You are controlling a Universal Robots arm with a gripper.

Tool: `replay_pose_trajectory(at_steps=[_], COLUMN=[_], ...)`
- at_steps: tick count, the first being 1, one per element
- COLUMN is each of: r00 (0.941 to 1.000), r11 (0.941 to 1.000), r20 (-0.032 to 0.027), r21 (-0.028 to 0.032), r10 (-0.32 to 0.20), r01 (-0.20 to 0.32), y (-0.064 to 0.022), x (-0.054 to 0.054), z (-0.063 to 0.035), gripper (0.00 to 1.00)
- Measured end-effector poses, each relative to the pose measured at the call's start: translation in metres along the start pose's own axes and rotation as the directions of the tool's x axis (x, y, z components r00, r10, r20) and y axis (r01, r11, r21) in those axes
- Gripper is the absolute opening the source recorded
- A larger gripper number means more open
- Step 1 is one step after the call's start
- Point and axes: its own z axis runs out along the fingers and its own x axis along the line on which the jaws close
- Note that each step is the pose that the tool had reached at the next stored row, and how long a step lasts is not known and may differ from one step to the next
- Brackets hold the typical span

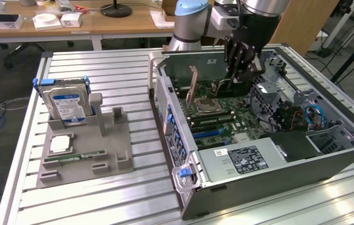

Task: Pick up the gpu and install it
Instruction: 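Insert the gpu into the slot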

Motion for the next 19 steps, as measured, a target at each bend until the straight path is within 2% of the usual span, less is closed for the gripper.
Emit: replay_pose_trajectory(at_steps=[19], r00=[1.0000], r11=[1.0000], r20=[-0.0003], r21=[-0.0001], r10=[0.000], r01=[0.000], y=[-0.0003], x=[0.002], z=[0.0142], gripper=[0.26])
